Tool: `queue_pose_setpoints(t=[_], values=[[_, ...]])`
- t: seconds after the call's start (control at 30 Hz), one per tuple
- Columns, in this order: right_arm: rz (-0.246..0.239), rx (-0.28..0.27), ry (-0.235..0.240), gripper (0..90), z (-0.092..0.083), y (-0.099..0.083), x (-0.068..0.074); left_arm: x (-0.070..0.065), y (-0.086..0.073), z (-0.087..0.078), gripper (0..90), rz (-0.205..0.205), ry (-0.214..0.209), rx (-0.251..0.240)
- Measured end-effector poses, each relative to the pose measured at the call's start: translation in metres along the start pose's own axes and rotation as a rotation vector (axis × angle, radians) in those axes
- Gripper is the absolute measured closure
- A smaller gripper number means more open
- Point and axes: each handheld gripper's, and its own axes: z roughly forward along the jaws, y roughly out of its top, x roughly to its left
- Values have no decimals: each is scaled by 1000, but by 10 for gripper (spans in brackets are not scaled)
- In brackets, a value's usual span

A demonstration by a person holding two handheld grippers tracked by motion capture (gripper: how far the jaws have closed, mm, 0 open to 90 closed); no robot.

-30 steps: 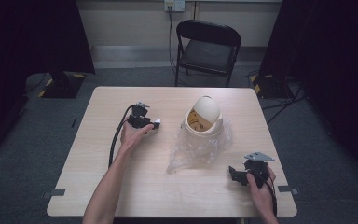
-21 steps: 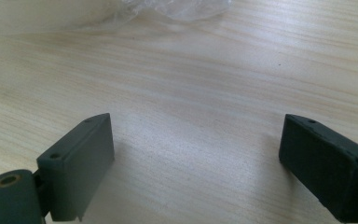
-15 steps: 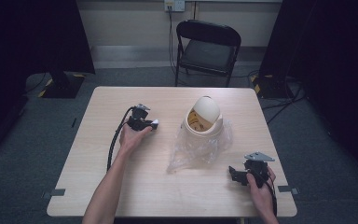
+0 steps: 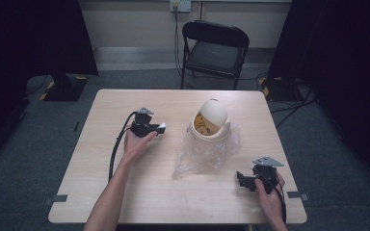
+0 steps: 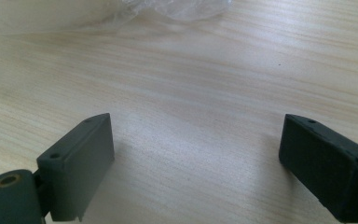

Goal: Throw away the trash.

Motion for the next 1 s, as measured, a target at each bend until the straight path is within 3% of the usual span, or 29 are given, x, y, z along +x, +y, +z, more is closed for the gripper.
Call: queue_pose_setpoints(t=[0.13,0.37,0.47,0.5,0.53,0.73,0.9,1.0], values=[[0,0,0,93,0,0,0,-4,2,-1,673,16,0,5],[0,0,0,94,0,0,0,-21,9,-16,673,51,-11,-37],[0,0,0,94,0,0,0,-27,9,-20,673,45,-25,-60],[0,0,0,94,0,0,0,-33,9,-23,673,70,-19,-53],[0,0,0,94,0,0,0,-33,9,-23,673,70,-19,-53],[0,0,0,94,0,0,0,-52,15,-35,673,97,-53,-94],[0,0,0,94,0,0,0,-60,20,-44,674,60,-109,-148],[0,0,0,93,0,0,0,-70,23,-49,675,82,-126,-157]])
